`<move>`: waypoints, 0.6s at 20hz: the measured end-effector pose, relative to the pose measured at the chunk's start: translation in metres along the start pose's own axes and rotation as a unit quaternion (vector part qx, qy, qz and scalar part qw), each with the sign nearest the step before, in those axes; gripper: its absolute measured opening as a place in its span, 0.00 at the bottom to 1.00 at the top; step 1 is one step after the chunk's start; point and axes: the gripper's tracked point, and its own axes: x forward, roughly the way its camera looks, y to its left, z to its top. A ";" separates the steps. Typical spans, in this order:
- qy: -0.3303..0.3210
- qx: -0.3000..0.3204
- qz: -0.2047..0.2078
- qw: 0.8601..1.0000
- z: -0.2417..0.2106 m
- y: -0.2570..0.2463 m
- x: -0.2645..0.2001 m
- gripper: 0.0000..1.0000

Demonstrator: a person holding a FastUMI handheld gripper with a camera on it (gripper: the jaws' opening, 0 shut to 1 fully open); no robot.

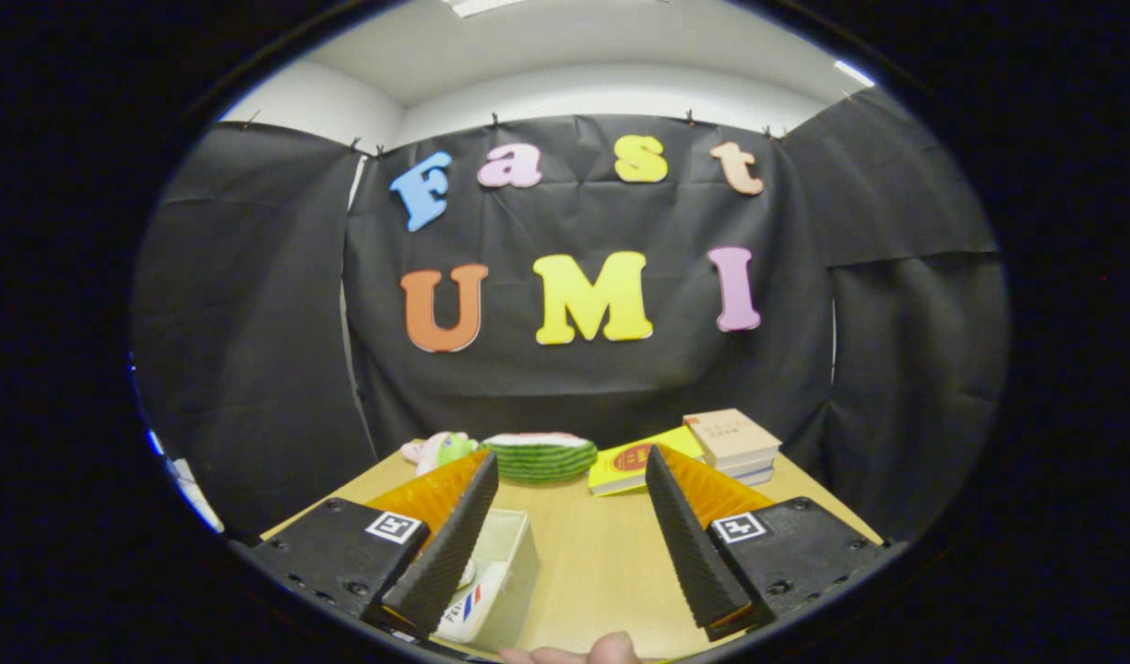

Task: Open the storage box then place both shoes into the box .Put the left shoe in first, then the right shoe, with the right side of both shoes facing outward in a uniform manner.

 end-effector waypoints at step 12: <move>-0.076 0.025 -0.014 0.997 0.028 -0.031 -0.067 1.00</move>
